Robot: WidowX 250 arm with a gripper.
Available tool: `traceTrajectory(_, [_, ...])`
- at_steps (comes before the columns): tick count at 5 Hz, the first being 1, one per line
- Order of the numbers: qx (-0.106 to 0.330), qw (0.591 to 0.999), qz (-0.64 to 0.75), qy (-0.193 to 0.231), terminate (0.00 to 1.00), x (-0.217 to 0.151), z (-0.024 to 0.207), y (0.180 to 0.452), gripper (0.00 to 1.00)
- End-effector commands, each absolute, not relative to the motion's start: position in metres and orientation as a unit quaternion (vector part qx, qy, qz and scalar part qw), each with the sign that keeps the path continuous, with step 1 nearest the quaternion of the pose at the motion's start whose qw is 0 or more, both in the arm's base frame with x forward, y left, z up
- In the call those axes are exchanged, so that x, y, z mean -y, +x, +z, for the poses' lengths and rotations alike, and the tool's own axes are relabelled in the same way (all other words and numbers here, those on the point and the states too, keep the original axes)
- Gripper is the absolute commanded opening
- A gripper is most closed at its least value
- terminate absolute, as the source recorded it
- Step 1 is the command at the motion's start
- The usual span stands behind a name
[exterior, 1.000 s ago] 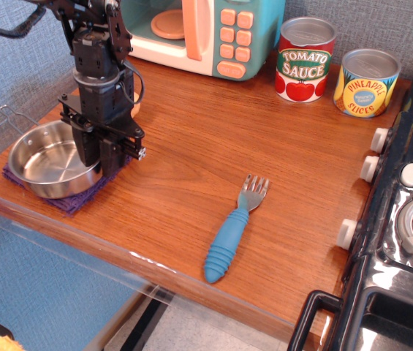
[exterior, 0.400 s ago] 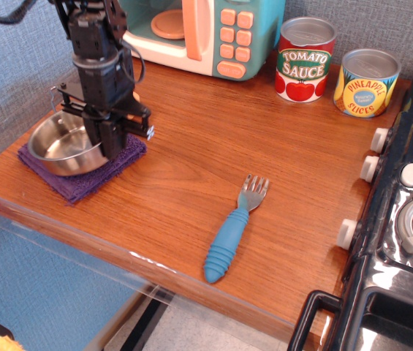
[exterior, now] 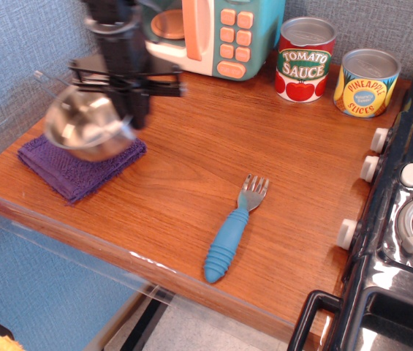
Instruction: Move the pan to the middle of the table
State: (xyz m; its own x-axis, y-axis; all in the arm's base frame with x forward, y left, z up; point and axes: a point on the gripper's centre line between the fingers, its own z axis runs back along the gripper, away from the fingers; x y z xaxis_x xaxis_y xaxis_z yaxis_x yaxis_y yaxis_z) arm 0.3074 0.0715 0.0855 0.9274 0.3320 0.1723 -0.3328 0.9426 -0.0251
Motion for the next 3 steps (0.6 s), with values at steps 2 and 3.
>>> traceTrajectory(2, [0.088, 0.991, 0.101, -0.008, 0.00, 0.053, 0.118, 0.376, 0.00])
traceTrajectory(3, [0.075, 0.991, 0.115, 0.004, 0.00, 0.066, 0.108, 0.403, 0.00])
